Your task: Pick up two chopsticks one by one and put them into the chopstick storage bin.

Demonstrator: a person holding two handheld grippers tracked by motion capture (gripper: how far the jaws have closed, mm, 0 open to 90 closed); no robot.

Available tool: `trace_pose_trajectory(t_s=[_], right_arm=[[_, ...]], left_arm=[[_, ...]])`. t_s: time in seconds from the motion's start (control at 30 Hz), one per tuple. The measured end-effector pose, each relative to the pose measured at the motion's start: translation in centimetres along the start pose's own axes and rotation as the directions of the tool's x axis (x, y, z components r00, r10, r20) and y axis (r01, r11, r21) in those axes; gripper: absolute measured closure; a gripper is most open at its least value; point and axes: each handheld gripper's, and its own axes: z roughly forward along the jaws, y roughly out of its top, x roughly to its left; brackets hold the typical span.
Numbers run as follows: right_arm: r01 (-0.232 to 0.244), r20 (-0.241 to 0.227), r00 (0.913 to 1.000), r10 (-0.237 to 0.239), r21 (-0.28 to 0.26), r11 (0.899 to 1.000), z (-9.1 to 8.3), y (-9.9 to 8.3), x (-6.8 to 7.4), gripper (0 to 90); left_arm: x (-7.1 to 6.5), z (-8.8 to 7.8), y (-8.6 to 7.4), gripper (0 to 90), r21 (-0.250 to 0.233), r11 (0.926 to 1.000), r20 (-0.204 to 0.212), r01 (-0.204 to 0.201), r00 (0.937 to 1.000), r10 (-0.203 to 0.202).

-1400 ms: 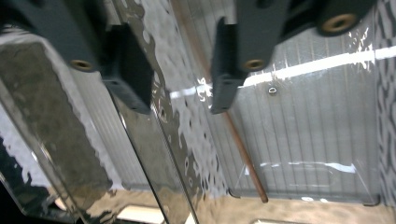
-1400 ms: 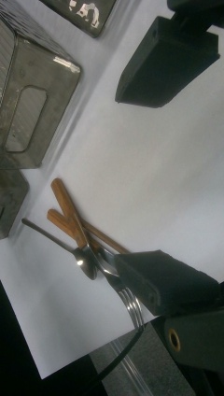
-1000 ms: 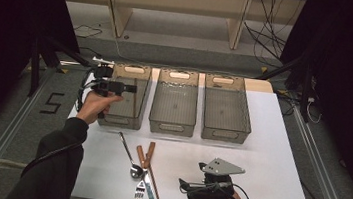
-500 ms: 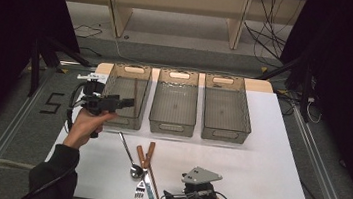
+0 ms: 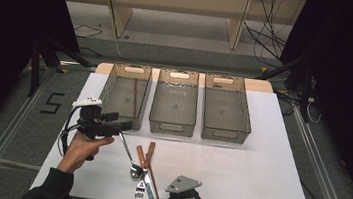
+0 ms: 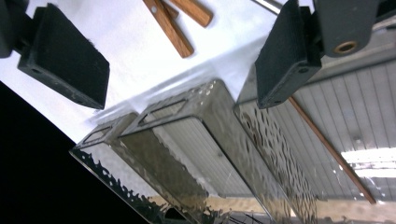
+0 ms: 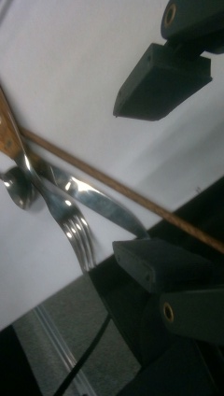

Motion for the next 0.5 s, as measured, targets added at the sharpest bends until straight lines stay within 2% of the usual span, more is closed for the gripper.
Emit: trace_pose_trajectory(t_s=[0.17,0.3,0.5], right_arm=[[0.04,0.01,0.9991,-0.041,0.05,0.998,0.9,-0.3,1.0,33.5],[0.061,0.016,0.9979,-0.062,0.071,0.996,1.3,-0.4,1.2,35.7],[0.099,0.05,0.9932,-0.105,0.098,0.99,1.7,-0.6,1.8,40.7]], left_arm=[[0.0,0.0,-0.7,17.4,0.012,0.9999,-0.002,0.012,0.9999,-0.012],[0.0,0.0,-1.0,17.4,0.015,0.9997,0.001,0.017,0.9998,-0.018],[-0.1,-0.4,-1.2,17.4,0.011,0.9998,0.0,0.016,0.9999,-0.016]])
